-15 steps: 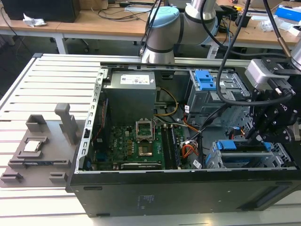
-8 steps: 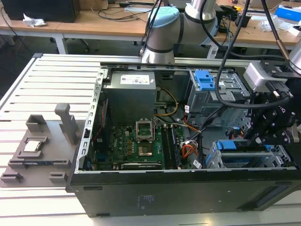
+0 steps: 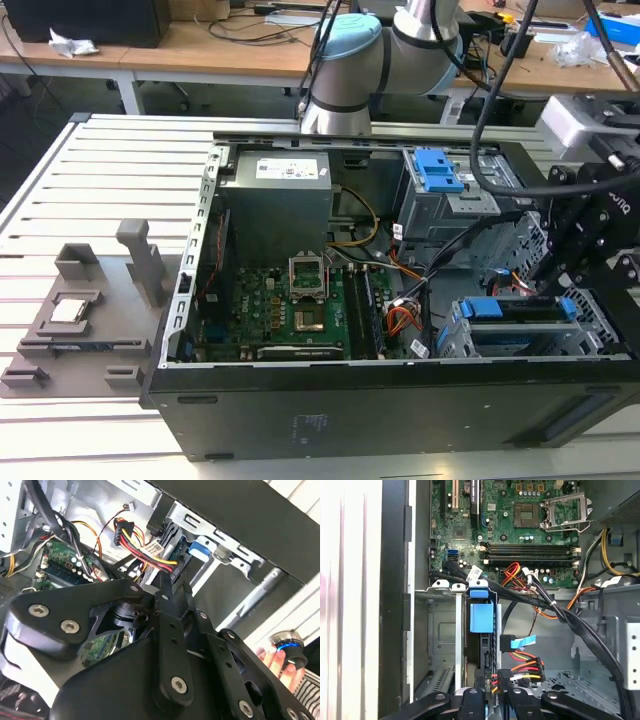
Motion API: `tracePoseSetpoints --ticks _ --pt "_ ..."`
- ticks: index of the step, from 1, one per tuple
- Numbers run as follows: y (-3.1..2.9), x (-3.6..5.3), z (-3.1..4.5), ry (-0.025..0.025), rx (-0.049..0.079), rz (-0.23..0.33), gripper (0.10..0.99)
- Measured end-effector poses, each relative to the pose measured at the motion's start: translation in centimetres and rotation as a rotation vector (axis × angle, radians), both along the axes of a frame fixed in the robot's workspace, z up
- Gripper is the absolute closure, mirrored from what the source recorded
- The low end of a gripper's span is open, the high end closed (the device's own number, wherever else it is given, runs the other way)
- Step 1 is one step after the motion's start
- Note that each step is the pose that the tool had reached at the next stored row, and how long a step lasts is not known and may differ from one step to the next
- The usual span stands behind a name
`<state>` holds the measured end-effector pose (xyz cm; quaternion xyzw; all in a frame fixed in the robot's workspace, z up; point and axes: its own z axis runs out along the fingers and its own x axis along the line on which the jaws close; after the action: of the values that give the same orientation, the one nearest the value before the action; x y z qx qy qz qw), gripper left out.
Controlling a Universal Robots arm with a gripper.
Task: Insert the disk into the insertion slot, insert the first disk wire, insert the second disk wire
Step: 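Insert the first disk wire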
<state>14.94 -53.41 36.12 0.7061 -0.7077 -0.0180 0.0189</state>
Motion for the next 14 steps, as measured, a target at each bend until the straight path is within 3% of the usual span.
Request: tracePoseSetpoints --ticks 1,2,4,5,8,14 --pt "0.07 0.00 0.48 0.0000 0.000 0.000 0.851" --pt "0.10 0.00 0.81 0.0000 0.000 0.000 0.918" --pt "0.12 0.00 1.22 0.0000 0.000 0.000 0.918" --pt "0.14 0.00 1.54 -0.0001 0.000 0.000 0.980" --pt "0.16 0.00 2.19 0.0000 0.000 0.000 0.980" --pt "0.16 0.00 2.24 0.0000 0.000 0.000 0.980"
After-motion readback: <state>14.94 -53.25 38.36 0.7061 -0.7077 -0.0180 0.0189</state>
